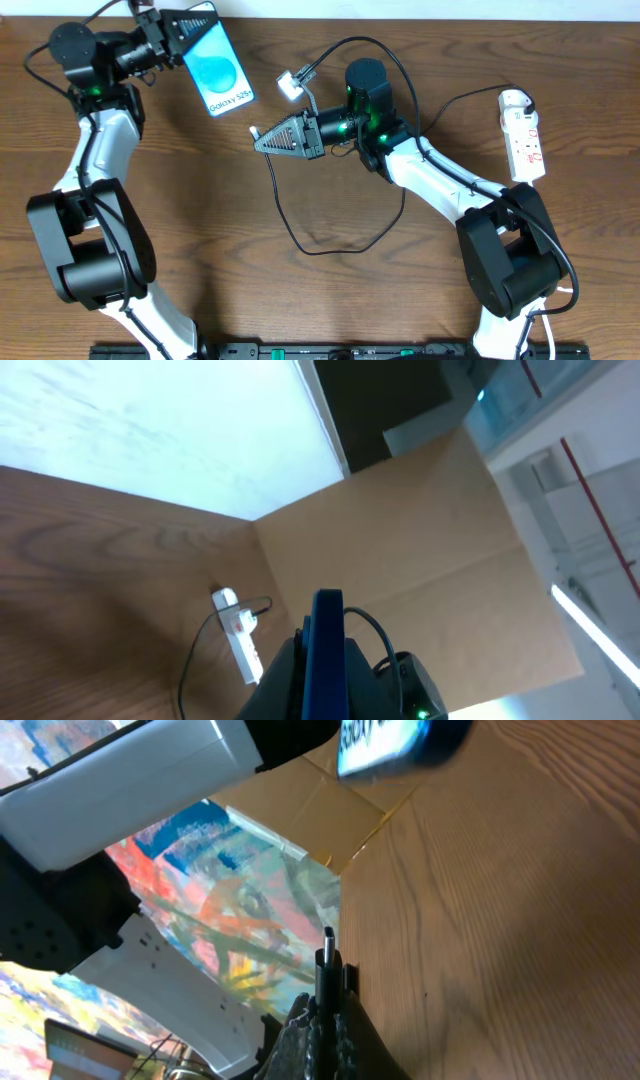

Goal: Plug charger to phone and switch on socket
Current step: 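Bring the plug to the phone's bottom edge while left gripper moves phone closer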

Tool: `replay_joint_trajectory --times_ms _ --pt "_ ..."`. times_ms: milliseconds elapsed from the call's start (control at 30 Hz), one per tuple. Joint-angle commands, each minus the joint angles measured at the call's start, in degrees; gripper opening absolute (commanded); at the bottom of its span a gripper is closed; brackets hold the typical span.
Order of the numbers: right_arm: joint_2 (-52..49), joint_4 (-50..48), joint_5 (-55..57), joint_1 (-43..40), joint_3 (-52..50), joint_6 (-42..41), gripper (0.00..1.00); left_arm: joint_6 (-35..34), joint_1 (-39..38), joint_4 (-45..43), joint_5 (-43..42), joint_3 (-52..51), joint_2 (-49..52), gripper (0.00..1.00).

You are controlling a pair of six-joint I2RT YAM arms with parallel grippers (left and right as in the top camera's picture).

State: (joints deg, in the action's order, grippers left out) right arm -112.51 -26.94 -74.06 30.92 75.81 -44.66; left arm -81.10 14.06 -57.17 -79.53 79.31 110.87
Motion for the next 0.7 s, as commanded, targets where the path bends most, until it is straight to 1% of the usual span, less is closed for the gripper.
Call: replay_joint_trajectory --times_ms 0,167,333,667 --pt "-1.0 -0.2 -1.1 -0.7 0.4 1.0 0.01 -2.4 0.7 -0.6 0.7 0.7 -1.4 0.08" --pt "-3.2 -0.8 -1.1 -0.8 0.4 0.6 0.01 -2.4 0.7 -0.6 0.7 0.7 -1.4 0.08" --pt "-3.4 -10.2 -1.9 0.0 0.4 -0.2 0.01 -2.4 0.7 -0.6 0.5 0.7 -1.4 0.08" --pt "-3.4 -12.0 -1.5 0.3 0.4 -0.7 0.01 -3.7 0.2 -0.6 -0.8 0.7 -1.4 0.07"
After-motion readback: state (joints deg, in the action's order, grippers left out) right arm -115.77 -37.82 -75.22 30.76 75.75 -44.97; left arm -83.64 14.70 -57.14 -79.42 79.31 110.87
